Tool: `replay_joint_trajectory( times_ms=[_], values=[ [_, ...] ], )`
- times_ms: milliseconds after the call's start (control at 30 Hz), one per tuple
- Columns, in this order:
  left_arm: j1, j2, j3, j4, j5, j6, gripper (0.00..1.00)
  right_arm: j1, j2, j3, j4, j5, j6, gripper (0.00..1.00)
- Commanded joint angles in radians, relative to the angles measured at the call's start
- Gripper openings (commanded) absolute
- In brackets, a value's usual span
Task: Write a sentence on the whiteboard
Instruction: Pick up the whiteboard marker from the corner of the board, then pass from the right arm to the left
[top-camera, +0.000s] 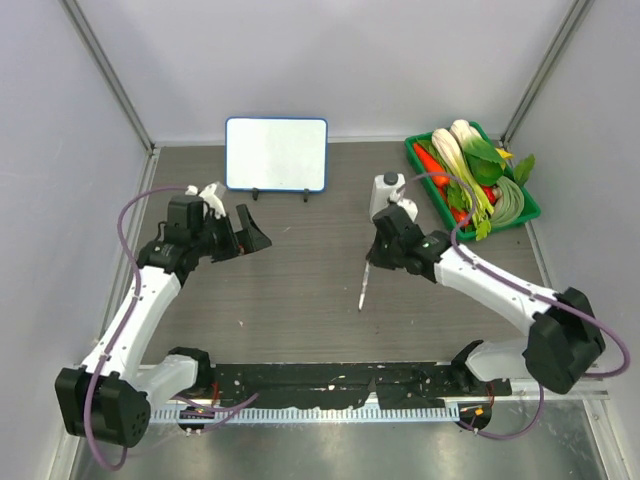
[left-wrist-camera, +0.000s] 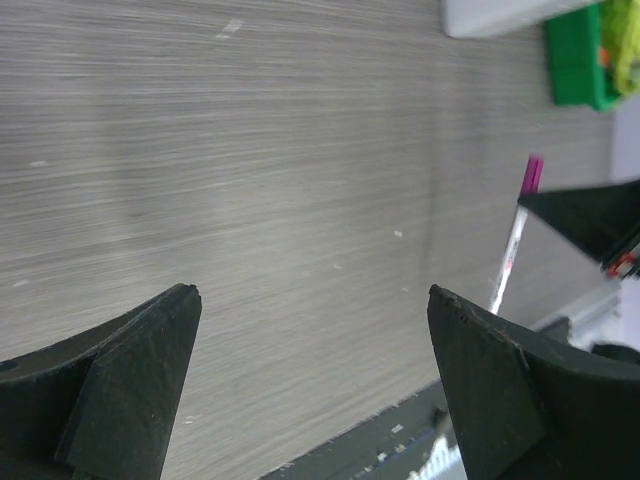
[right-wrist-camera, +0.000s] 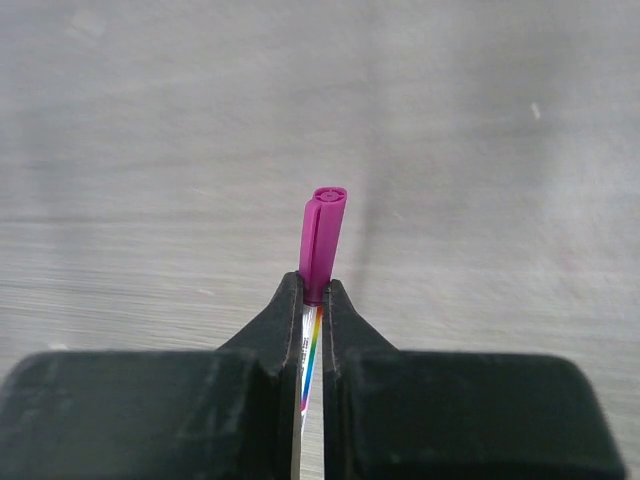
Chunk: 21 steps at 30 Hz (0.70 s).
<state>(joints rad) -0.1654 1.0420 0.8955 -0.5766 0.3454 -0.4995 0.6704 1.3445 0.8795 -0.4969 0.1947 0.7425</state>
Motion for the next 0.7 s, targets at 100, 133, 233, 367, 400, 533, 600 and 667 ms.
replay_joint_trajectory(
  times_ms=[100,133,233,367,400,533,600,667],
  values=[
    [-0.201,0.035,0.065,0.292,0.202,-0.141,1.00,0.005,-0.151,0.202,0.089,0.032,0.009,0.01],
    [-0.250,0.056,0.069,0.340,0.210,-0.164,1.00,0.005,-0.159,0.217,0.093,0.031,0.015,0.01],
    [-0.336,0.136,0.077,0.493,0.286,-0.235,0.99,0.005,-0.169,0.239,0.104,0.006,0.038,0.01],
    [-0.430,0.222,0.112,0.570,0.311,-0.255,0.91,0.005,-0.182,0.250,0.116,-0.023,0.070,0.01],
    [-0.450,0.237,0.121,0.570,0.308,-0.249,0.89,0.005,-0.191,0.246,0.118,-0.018,0.072,0.01],
    [-0.497,0.283,0.132,0.570,0.300,-0.249,0.81,0.005,-0.218,0.231,0.126,0.008,0.090,0.01],
    [-0.513,0.299,0.126,0.570,0.297,-0.251,0.77,0.004,-0.234,0.227,0.127,0.017,0.097,0.01],
    [-0.528,0.309,0.120,0.600,0.299,-0.252,0.73,0.005,-0.242,0.225,0.127,0.025,0.097,0.01]
  ],
)
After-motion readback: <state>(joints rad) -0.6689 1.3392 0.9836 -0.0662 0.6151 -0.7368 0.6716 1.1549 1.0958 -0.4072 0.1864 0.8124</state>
